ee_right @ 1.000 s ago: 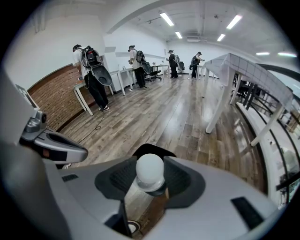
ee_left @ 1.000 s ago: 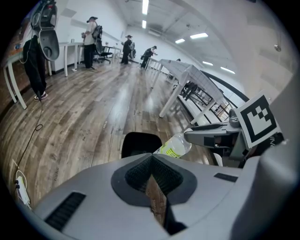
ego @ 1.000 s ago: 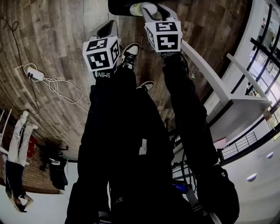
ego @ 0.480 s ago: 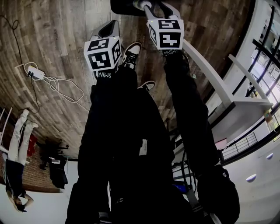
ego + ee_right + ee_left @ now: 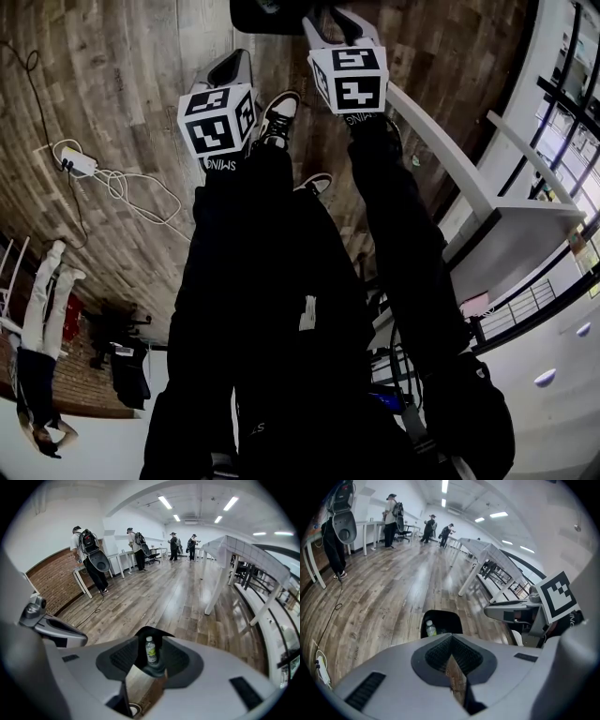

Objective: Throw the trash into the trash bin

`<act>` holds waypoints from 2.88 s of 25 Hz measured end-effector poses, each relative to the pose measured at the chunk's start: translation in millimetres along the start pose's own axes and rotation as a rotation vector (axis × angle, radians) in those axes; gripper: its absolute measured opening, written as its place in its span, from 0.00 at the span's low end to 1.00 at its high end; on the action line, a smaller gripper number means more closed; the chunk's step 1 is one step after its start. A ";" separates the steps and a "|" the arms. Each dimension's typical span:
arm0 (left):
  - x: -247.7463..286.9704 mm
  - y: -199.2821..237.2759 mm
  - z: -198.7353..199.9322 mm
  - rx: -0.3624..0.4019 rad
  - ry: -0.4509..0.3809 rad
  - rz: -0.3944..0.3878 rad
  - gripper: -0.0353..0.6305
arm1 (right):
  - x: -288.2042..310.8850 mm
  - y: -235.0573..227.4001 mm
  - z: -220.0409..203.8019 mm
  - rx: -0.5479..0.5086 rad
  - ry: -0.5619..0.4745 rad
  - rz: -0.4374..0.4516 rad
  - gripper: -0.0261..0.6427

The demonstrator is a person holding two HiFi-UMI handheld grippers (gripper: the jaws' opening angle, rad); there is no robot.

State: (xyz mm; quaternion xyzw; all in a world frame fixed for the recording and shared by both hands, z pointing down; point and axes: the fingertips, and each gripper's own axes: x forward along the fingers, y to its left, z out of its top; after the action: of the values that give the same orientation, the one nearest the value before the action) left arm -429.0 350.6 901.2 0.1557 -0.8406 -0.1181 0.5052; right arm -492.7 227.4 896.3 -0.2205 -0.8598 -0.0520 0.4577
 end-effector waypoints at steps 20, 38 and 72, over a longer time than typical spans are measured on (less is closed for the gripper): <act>-43.1 -68.9 47.8 0.095 -0.043 -0.059 0.06 | -100.0 -2.2 34.9 0.127 -0.126 -0.019 0.06; -187.4 -240.8 91.8 0.277 -0.127 -0.193 0.06 | -331.4 -7.4 73.0 0.335 -0.338 -0.096 0.06; -408.4 -707.3 -133.8 0.915 -0.059 -0.887 0.06 | -843.6 -82.2 -201.5 0.766 -0.654 -0.861 0.06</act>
State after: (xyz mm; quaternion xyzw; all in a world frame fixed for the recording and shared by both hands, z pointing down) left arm -29.6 -152.5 379.4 0.6856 -0.6751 0.0507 0.2675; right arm 34.3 -184.7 338.1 0.3169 -0.9234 0.1488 0.1577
